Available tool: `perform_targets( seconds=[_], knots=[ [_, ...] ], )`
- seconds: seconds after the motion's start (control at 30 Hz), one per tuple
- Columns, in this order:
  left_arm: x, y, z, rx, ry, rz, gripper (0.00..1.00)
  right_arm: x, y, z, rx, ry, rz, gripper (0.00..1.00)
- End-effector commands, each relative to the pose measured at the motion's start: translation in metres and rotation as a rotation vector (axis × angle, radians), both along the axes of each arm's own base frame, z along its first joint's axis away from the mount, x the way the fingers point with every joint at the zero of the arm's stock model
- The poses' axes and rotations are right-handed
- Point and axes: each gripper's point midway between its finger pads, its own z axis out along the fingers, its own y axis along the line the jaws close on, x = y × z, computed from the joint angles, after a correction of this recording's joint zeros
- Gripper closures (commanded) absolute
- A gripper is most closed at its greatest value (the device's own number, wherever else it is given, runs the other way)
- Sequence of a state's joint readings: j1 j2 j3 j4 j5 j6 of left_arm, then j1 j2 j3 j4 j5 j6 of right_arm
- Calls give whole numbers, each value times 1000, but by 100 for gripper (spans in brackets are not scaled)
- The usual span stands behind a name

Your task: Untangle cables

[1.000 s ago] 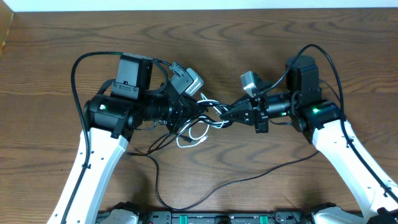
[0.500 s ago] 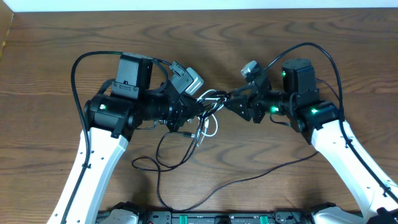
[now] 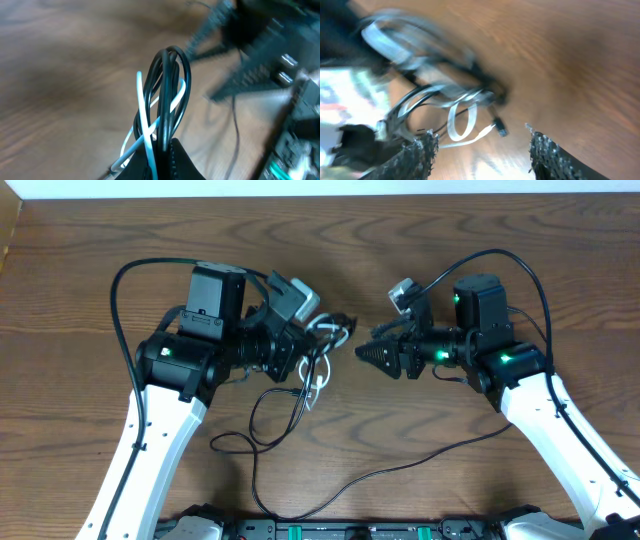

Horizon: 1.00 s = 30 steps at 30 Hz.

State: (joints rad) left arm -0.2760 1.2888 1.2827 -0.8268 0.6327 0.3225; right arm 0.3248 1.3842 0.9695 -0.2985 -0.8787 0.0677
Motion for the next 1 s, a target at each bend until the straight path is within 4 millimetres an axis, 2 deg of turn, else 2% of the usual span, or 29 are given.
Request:
perform_targets(
  seconds=[0.0,0.07,0.2,0.3,0.47,0.6,0.7,0.77,0.87,0.9,0.93,0.97],
  knots=[
    [18,5,8,-35,27,157,92,-15,8,10,62,3,91,41],
    [27,3,17,-84,25,205,92,-16,9,11,68,32,82,42],
    [37,0,28,-150,20,259,92,-21,21,15,86,52,98,30],
    [43,-2,36,-200,29,299,92,-27,35,23,110,24,134,26],
    [41,-12,40,-218,27,280,92,-28,56,32,122,5,114,26],
    [31,-32,48,-258,18,198,92,-20,61,24,79,21,18,25],
    [29,-38,51,-266,12,178,92,-18,63,21,62,14,0,28],
    [27,-42,51,-267,12,167,92,-13,60,16,37,18,-41,35],
    [26,-42,51,-266,13,166,92,-6,56,12,17,26,-92,78],
    [26,-42,51,-266,14,166,92,-5,56,11,12,25,-99,89],
    [26,-42,51,-266,13,166,92,-4,55,11,7,24,-108,96],
    [26,-42,51,-266,13,167,93,-3,54,9,0,24,-118,99]
  ],
)
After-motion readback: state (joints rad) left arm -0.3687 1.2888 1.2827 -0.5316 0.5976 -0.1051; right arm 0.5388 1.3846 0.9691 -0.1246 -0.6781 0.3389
